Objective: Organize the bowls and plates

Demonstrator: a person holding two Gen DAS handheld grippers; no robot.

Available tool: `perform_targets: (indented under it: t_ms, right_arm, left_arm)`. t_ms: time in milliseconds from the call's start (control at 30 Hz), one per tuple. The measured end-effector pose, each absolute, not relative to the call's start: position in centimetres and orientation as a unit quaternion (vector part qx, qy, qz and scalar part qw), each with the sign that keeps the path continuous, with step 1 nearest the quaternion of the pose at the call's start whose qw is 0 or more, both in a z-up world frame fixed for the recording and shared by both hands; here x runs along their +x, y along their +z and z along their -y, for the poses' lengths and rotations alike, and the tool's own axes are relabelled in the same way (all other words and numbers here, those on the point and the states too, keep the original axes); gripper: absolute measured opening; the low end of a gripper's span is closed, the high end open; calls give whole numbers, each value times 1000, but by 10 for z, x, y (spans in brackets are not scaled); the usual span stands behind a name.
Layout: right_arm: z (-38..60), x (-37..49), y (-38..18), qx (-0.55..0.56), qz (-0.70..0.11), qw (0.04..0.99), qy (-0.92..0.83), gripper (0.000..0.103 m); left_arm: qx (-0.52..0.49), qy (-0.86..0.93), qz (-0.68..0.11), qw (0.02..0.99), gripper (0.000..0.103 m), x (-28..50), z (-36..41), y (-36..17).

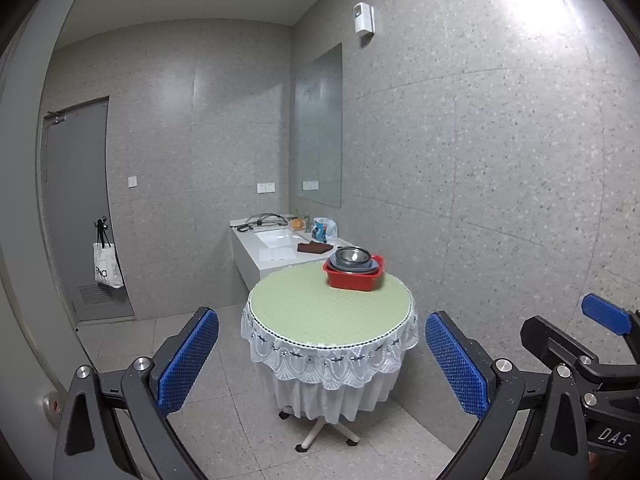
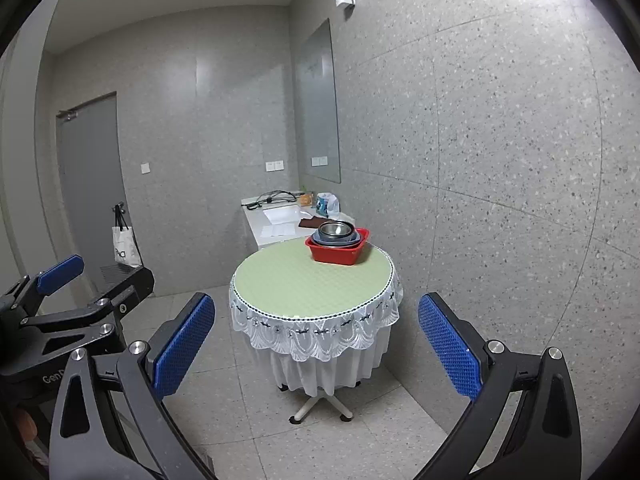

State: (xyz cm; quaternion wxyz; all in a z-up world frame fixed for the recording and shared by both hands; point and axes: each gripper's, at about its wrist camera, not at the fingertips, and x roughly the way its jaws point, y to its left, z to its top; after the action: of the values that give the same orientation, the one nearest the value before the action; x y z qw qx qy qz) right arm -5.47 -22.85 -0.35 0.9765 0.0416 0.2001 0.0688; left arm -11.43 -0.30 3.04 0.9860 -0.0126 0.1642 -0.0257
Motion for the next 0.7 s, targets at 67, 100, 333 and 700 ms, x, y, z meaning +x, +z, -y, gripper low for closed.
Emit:
perform_targets:
  t_ms: [67,100,333,700]
  right_arm:
    - [232,-59,-2,41,-196,977,68,103]
    - [234,-62,-1,42,-195,978,67,103]
    - [248,-75,2,43,-186,980,65,103]
    - [270,-77,1,48,-184,981,47,103]
  left_arm:
    - [-12,-25,-162,986,102,-119,7,33]
    - [-11,-26,-163,986,102,-120,10,33]
    - [-11,-30,-158,987,102,-131,31,34]
    - [-13,-53,-152,987,102,-124,67,26]
